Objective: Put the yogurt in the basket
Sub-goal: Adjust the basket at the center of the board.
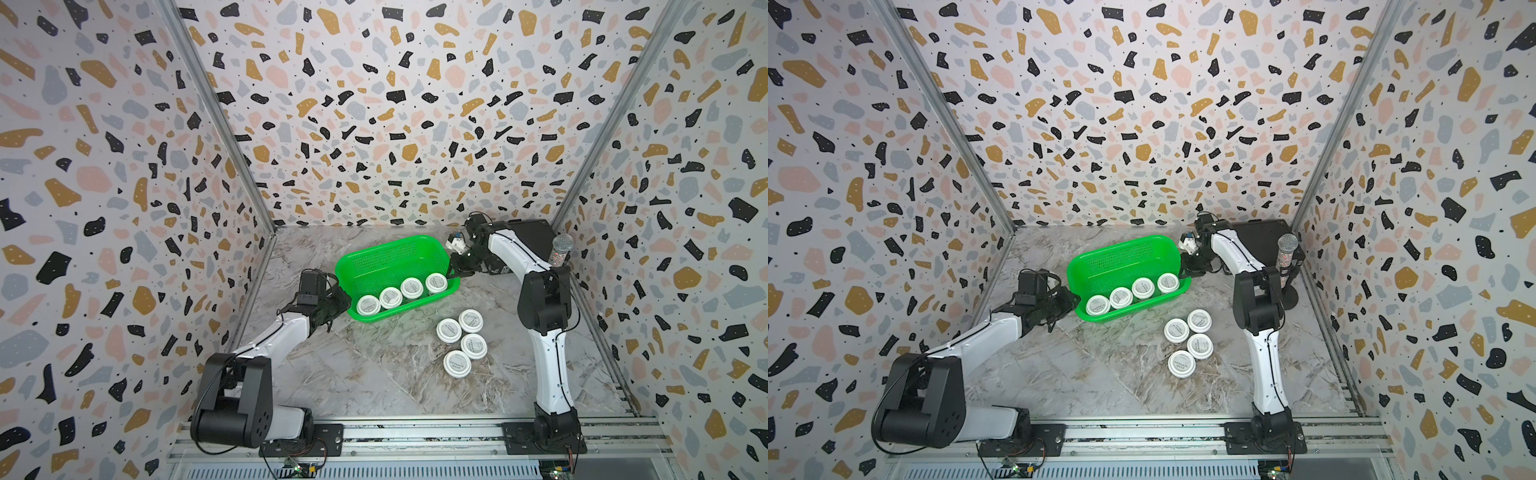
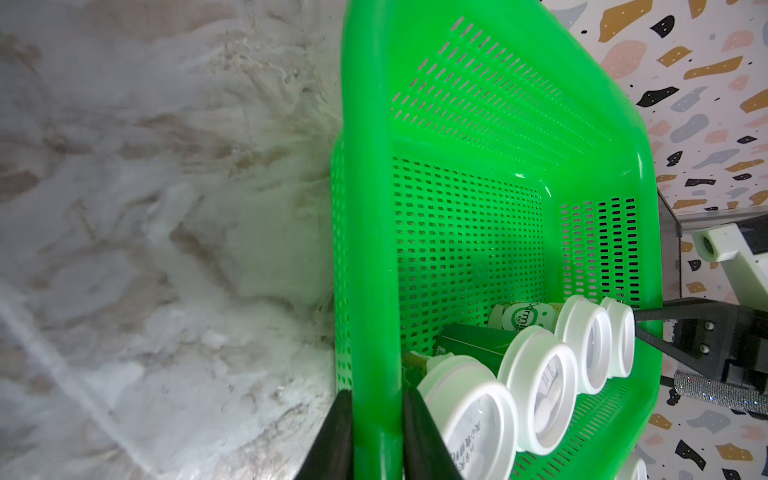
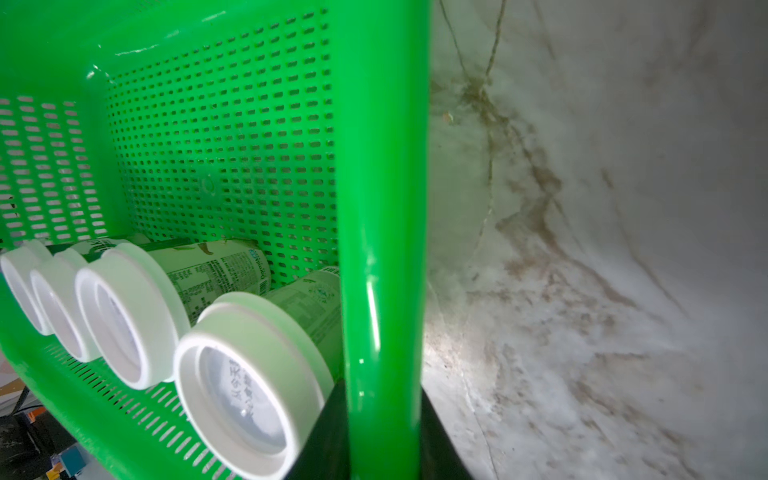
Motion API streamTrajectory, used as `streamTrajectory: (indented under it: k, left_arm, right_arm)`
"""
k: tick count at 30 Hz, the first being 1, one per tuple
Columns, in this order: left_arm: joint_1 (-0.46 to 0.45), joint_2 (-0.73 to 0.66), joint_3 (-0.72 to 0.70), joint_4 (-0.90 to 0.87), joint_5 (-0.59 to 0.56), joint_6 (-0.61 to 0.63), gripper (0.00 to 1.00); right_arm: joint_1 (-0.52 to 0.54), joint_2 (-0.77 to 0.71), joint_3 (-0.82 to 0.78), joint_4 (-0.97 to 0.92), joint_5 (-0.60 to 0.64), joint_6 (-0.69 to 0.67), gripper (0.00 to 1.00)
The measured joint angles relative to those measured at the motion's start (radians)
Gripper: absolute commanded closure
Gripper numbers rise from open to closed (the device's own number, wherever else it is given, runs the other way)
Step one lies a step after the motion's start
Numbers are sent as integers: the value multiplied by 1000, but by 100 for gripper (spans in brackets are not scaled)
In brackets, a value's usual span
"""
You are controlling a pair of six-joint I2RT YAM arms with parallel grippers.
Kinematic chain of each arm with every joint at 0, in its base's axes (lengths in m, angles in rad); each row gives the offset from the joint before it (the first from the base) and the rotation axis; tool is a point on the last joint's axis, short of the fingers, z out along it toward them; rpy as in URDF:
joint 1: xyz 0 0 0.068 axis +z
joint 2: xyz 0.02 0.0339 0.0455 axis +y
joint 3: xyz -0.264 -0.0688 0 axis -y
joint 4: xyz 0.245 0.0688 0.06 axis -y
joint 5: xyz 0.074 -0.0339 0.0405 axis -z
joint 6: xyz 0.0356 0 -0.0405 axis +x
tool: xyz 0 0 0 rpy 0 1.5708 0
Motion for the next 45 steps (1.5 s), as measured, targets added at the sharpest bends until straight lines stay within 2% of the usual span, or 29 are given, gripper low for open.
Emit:
streamTrajectory:
  k: [12, 14, 20, 22, 26, 29, 34, 40, 45]
  left_arm:
    - [-3, -232, -106, -98, -10, -8, 72]
    - [-3, -251, -116, -106, -10, -10, 66]
    - [-4, -308, -110, -233, -79, 18, 27]
    - [-4, -340, -74, -305, -122, 42, 22]
    - [-22, -393, 32, -399, -193, 99, 20]
    - [-129, -407, 116, -444, -257, 149, 20]
    - [-436, -339, 233, -478, -336, 220, 20]
    - [-700, -100, 393, -494, -383, 298, 19]
    - [-840, 107, 531, -490, -388, 364, 17]
  right_arm:
    - [10, -113, -166, 64, -33, 0, 74]
    - [11, -126, -187, 71, -37, 0, 73]
    - [17, -156, -219, 89, -27, 2, 50]
    - [18, -173, -219, 99, -11, 8, 44]
    - [18, -233, -221, 129, 39, 20, 41]
    - [16, -316, -257, 174, 89, 35, 40]
    - [-8, -523, -444, 294, 151, 79, 38]
    - [-66, -796, -731, 414, 204, 123, 35]
    - [-89, -977, -921, 451, 248, 146, 34]
